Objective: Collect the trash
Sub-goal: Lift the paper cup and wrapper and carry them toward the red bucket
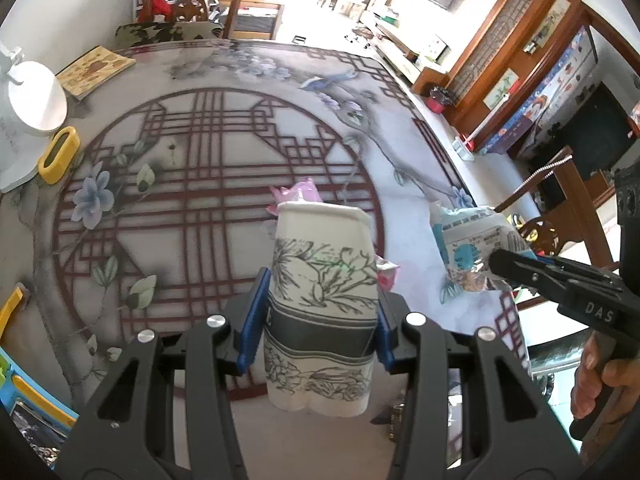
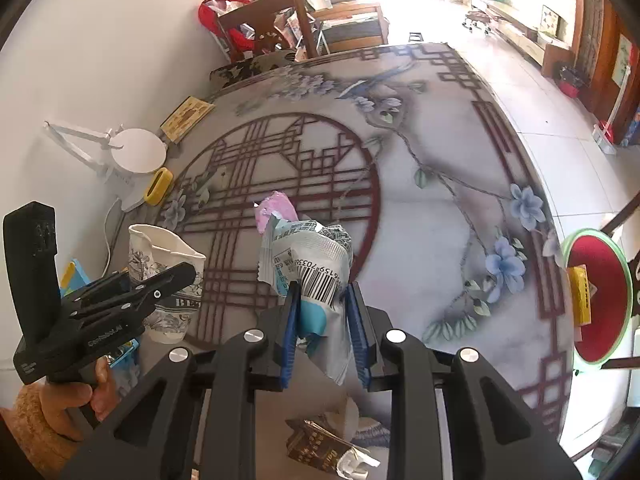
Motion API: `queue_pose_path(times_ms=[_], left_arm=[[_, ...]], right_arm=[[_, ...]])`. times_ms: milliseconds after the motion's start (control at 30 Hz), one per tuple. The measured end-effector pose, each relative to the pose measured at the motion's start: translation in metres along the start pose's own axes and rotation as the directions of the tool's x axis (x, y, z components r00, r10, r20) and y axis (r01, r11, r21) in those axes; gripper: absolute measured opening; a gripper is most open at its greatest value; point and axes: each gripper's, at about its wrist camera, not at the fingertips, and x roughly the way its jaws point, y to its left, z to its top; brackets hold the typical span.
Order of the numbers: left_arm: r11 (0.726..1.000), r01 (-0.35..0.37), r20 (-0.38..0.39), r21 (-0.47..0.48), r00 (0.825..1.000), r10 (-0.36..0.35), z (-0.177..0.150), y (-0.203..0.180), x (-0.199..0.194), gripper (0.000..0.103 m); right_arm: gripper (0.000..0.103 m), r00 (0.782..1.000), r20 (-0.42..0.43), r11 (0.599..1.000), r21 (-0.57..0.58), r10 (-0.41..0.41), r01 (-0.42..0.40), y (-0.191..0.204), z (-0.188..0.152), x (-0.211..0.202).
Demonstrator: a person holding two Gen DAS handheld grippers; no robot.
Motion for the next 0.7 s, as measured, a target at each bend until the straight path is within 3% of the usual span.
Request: queue_pose_path(times_ms=[700], left_arm=[[0.993,0.061,-0.021,0.104,0.998,-0.059,0.006,-0.085,0.022,0.043]], right_arm=[[0.025,0.998,0.038,0.987,0.154,-0.042,0.036,-0.081,-0.031,-0.043]])
